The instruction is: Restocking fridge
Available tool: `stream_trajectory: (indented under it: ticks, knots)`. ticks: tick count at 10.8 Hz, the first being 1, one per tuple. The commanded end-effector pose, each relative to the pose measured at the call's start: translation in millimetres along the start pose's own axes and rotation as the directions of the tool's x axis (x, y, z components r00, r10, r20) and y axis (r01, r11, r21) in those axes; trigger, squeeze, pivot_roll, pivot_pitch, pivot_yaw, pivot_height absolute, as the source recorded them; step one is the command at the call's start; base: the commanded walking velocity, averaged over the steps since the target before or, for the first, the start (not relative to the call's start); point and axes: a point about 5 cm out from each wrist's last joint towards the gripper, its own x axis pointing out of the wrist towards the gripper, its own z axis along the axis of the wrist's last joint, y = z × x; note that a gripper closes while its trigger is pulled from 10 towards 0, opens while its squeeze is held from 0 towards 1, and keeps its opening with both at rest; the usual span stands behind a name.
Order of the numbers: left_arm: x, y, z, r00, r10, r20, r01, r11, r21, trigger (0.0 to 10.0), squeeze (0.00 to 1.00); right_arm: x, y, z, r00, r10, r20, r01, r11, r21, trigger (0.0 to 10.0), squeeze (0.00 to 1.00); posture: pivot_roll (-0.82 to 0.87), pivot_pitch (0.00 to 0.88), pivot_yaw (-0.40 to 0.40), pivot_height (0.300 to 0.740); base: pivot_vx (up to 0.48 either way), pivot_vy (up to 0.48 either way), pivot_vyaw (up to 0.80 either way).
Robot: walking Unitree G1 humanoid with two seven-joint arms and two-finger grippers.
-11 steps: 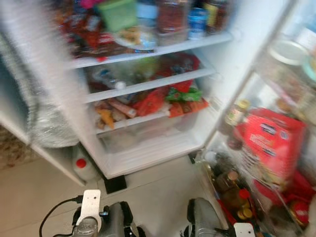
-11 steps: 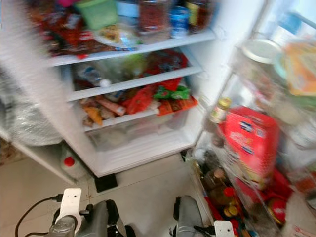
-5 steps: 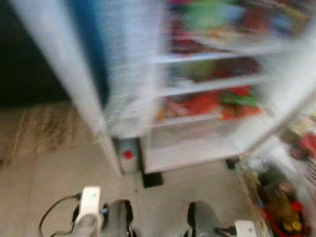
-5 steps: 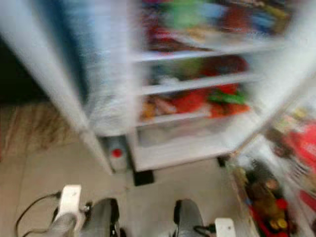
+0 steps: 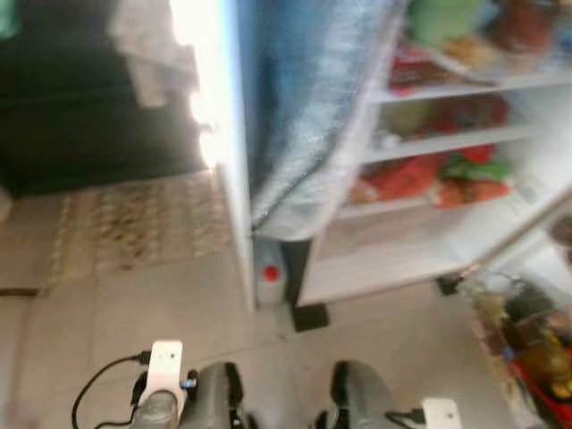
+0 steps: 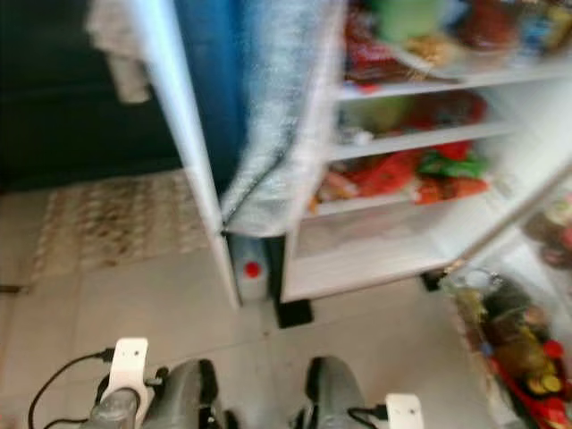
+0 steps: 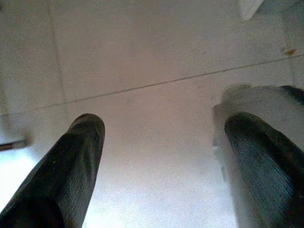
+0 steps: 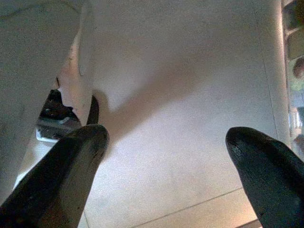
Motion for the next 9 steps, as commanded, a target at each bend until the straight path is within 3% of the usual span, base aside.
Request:
stream_trajectory:
  ticks: [1,8,9]
  knots:
    - [-4.0,-3.4,-16.1,0.998,-0.018,-0.059,0.019,1.000,0.011,10.0,0.00,-0.4,11.3,-2.2,0.999,0.039,0.003,-0.039,0.999,0.025,10.0,0.00,-0.09,0.174,0.013,0.600,0.000,0.000,0.00]
    - [-3.0,-4.4,-12.6,0.998,-0.029,-0.052,0.030,0.999,0.014,10.0,0.00,-0.3,15.6,-0.9,0.999,0.032,0.017,-0.033,0.998,0.045,10.0,0.00,-0.09,0.175,0.023,0.740,0.000,0.000,0.00]
    - [-2.9,-4.5,-12.5,0.998,-0.030,-0.052,0.031,0.999,0.014,10.0,0.00,-0.2,15.7,-0.3,0.999,0.031,0.020,-0.032,0.998,0.047,10.0,0.00,-0.09,0.175,0.024,0.740,0.000,0.000,0.00]
